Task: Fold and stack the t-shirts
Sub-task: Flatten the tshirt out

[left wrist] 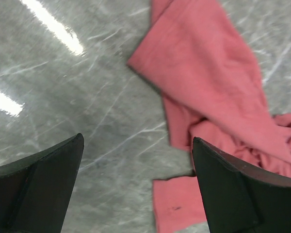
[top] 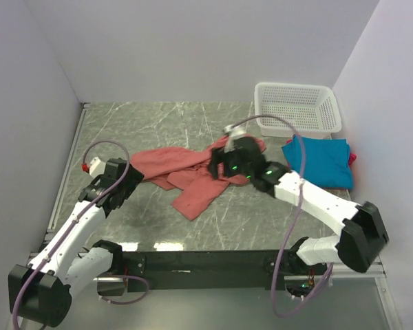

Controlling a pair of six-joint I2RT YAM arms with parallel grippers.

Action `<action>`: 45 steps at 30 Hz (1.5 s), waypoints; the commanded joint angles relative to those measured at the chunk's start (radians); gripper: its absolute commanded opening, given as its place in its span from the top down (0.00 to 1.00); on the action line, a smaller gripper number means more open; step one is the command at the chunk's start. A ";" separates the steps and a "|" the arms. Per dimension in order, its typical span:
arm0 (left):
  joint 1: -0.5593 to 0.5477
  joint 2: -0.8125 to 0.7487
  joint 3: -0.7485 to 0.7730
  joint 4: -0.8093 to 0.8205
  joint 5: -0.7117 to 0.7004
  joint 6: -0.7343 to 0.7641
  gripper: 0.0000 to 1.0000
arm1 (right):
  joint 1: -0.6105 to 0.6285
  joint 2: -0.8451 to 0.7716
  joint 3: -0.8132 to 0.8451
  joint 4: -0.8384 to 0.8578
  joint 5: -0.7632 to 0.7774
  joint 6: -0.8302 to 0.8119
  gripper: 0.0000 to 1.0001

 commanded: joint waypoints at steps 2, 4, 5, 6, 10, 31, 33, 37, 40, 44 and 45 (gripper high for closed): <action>0.003 -0.020 -0.006 -0.040 -0.013 -0.042 0.01 | 0.242 0.199 0.111 0.042 0.012 -0.054 0.19; 0.005 -0.042 -0.008 -0.051 -0.042 -0.048 0.01 | 0.320 0.290 0.177 -0.004 0.025 -0.065 0.19; 0.005 -0.066 -0.009 -0.057 -0.045 -0.050 0.01 | 0.335 0.375 0.254 -0.035 0.039 -0.082 0.19; 0.005 -0.077 -0.009 -0.062 -0.044 -0.056 0.01 | 0.355 0.414 0.287 -0.060 0.064 -0.081 0.20; 0.009 -0.126 -0.015 -0.090 -0.054 -0.088 0.00 | 0.407 0.541 0.369 -0.074 0.058 -0.085 0.20; 0.011 -0.085 0.003 -0.120 -0.033 -0.078 0.01 | 0.443 0.635 0.320 -0.158 0.139 0.059 0.88; 0.011 -0.068 0.004 -0.107 -0.019 -0.053 0.01 | 0.440 0.586 0.315 -0.153 0.160 0.076 1.00; 0.011 -0.040 -0.005 -0.064 0.053 -0.004 0.01 | 0.415 0.413 0.277 -0.146 0.231 0.114 1.00; 0.011 -0.014 -0.018 -0.022 0.093 0.025 0.01 | 0.342 0.307 0.220 -0.126 0.223 0.152 1.00; 0.010 0.041 -0.019 0.027 0.150 0.062 0.01 | 0.201 0.071 0.052 -0.121 0.242 0.203 1.00; 0.011 0.050 -0.016 0.033 0.150 0.064 0.01 | 0.134 0.030 0.021 -0.133 0.246 0.212 1.00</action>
